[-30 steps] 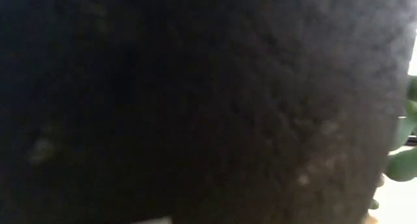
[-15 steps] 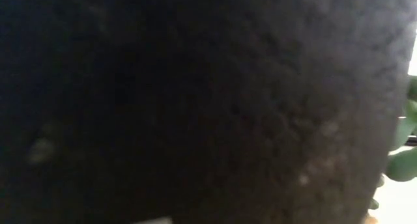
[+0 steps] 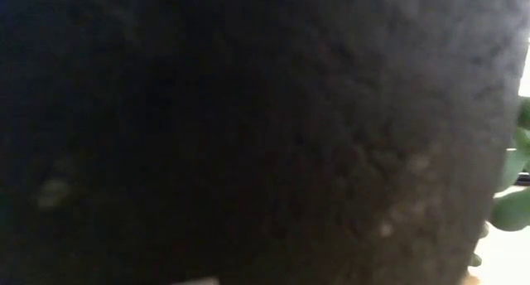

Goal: Pick and place slides into the shelf
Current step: Return to Home Position

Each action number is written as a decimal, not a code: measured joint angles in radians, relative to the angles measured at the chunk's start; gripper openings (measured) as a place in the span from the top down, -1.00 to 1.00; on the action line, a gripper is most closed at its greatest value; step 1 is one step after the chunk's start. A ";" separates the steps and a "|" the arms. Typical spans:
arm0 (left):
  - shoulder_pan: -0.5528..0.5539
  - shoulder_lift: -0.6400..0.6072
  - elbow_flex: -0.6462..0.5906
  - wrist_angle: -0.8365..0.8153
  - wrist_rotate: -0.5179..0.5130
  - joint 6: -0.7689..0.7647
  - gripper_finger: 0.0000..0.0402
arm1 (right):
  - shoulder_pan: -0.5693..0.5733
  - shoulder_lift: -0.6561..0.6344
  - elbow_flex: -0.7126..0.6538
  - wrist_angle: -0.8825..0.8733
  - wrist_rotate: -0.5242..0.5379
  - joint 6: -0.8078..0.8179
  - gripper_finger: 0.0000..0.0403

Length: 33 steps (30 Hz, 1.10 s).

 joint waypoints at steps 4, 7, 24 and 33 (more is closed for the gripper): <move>0.000 -0.038 0.000 -0.044 -0.017 0.026 -0.05 | 0.017 -0.044 0.000 0.002 0.039 -0.057 -0.15; 0.001 -0.075 -0.036 -0.026 0.022 0.049 -0.05 | 0.044 -0.088 0.000 0.002 0.055 -0.077 -0.15; 0.000 -0.486 -0.741 0.613 0.148 -0.059 -0.05 | 0.329 -0.057 0.000 0.166 0.205 -0.288 -0.15; 0.001 -0.573 -0.827 0.606 0.143 -0.025 -0.05 | 0.453 -0.071 -0.001 0.229 0.230 -0.451 -0.15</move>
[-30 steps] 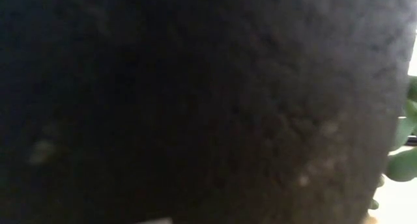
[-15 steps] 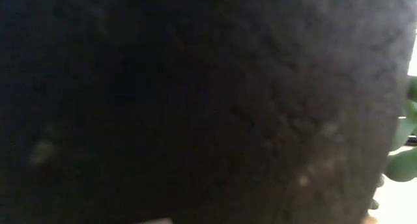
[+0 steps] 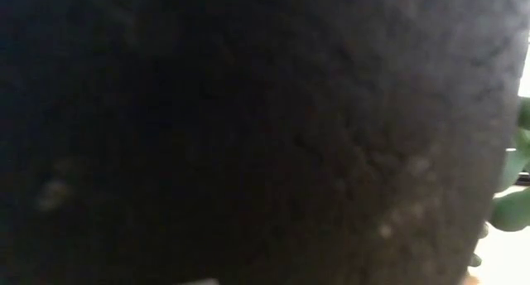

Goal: Pick and place slides into the shelf
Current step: Return to Home Position

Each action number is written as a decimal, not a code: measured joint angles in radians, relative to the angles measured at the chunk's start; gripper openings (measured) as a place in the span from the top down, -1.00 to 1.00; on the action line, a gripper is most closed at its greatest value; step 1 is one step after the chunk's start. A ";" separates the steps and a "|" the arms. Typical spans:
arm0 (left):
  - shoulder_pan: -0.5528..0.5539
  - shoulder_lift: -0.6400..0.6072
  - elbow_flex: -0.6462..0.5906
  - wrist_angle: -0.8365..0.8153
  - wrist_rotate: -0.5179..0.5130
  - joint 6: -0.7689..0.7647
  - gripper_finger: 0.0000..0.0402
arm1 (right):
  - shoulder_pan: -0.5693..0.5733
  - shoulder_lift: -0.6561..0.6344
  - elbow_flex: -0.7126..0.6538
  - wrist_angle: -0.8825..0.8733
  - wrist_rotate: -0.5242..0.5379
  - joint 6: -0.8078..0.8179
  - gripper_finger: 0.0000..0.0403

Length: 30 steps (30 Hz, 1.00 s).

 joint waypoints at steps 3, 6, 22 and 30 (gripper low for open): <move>0.000 -0.020 -0.030 0.000 -0.014 0.002 -0.05 | 0.021 -0.027 -0.014 0.022 0.003 -0.039 -0.15; 0.000 -0.037 -0.062 -0.001 -0.014 -0.015 -0.05 | 0.025 -0.083 -0.087 0.102 0.009 -0.039 -0.15; 0.000 -0.040 -0.093 0.063 -0.058 0.058 -0.05 | 0.025 -0.406 -0.730 0.723 -0.151 -0.077 -0.15; 0.000 -0.038 -0.111 0.046 -0.062 0.074 -0.05 | 0.025 -0.411 -0.852 0.863 -0.180 -0.069 -0.15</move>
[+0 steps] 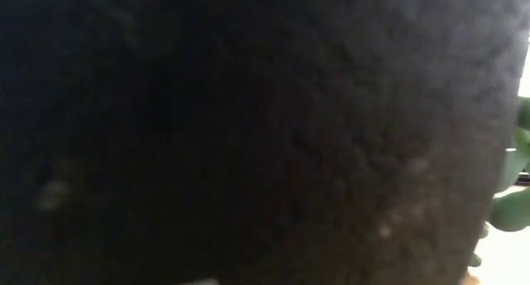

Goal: Pick and place slides into the shelf
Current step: Return to Home Position

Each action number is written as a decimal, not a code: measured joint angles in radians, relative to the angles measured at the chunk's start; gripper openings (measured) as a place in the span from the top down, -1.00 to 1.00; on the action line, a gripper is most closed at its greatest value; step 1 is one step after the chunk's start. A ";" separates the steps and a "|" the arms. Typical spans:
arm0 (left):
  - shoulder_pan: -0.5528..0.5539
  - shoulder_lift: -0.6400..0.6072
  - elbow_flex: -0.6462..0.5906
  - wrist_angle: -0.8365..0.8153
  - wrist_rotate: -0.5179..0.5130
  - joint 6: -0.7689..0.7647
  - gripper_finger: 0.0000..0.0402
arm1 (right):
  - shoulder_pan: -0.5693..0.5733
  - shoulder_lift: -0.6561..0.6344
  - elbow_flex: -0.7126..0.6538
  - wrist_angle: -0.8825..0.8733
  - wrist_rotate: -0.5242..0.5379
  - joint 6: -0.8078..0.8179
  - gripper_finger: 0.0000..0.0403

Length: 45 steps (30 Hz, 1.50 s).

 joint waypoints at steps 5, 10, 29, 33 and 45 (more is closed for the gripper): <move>0.000 -0.048 -0.108 0.080 0.006 -0.017 -0.05 | 0.000 -0.004 -0.030 0.006 -0.019 -0.011 -0.15; 0.000 -0.117 -0.268 0.186 0.029 -0.090 -0.05 | 0.000 -0.018 -0.084 0.043 -0.033 0.001 -0.15; 0.000 -0.329 -0.545 0.351 0.055 -0.168 -0.05 | -0.001 -0.057 -0.320 0.353 -0.077 0.008 -0.15; 0.000 -0.361 -0.587 0.354 0.055 -0.188 -0.05 | -0.001 -0.057 -0.320 0.330 -0.073 0.018 -0.15; 0.000 -0.452 -0.722 0.411 -0.001 -0.247 -0.05 | -0.001 -0.057 -0.324 0.294 -0.060 0.055 -0.15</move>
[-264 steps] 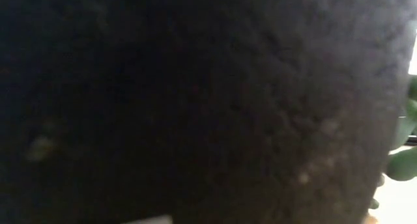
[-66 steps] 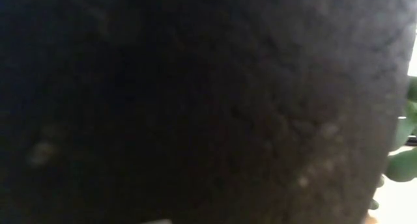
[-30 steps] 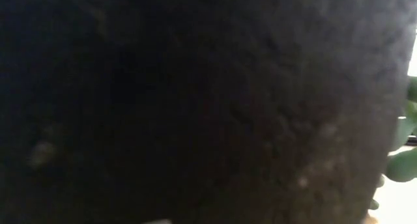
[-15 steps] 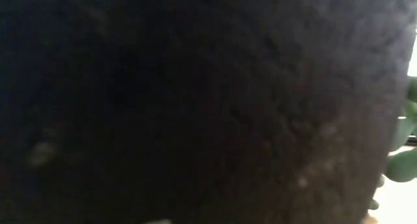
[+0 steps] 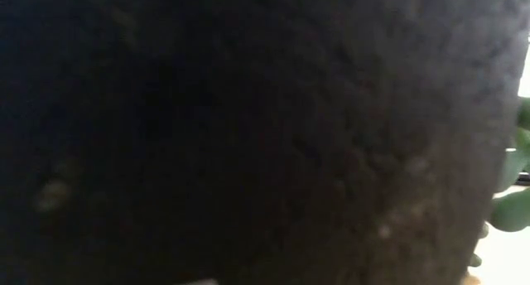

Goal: Pick and place slides into the shelf
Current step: Return to Home Position

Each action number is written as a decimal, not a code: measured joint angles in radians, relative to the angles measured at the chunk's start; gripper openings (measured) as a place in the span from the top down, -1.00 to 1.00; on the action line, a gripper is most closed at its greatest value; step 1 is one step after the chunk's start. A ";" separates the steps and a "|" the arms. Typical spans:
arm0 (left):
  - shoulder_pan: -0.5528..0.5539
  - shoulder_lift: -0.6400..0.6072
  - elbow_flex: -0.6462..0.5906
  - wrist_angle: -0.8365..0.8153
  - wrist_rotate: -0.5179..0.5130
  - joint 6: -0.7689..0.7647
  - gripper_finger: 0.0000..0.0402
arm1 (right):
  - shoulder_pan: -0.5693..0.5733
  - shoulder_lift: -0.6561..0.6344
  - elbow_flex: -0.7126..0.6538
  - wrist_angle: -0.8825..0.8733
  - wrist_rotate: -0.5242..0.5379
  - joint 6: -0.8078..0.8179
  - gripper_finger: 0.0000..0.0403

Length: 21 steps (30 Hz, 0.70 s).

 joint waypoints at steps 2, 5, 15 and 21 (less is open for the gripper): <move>0.000 -0.014 -0.037 0.045 -0.001 -0.017 -0.05 | 0.000 0.000 0.000 -0.002 0.015 0.004 -0.15; 0.000 -0.031 -0.101 0.133 -0.004 -0.031 -0.05 | 0.000 0.000 0.000 -0.009 0.031 0.007 -0.15; 0.000 -0.046 -0.266 0.260 0.002 -0.114 -0.05 | 0.000 0.000 0.000 -0.024 0.039 0.042 -0.15; 0.000 -0.046 -0.338 0.261 -0.004 -0.163 -0.05 | 0.000 0.000 0.000 -0.044 0.039 0.058 -0.15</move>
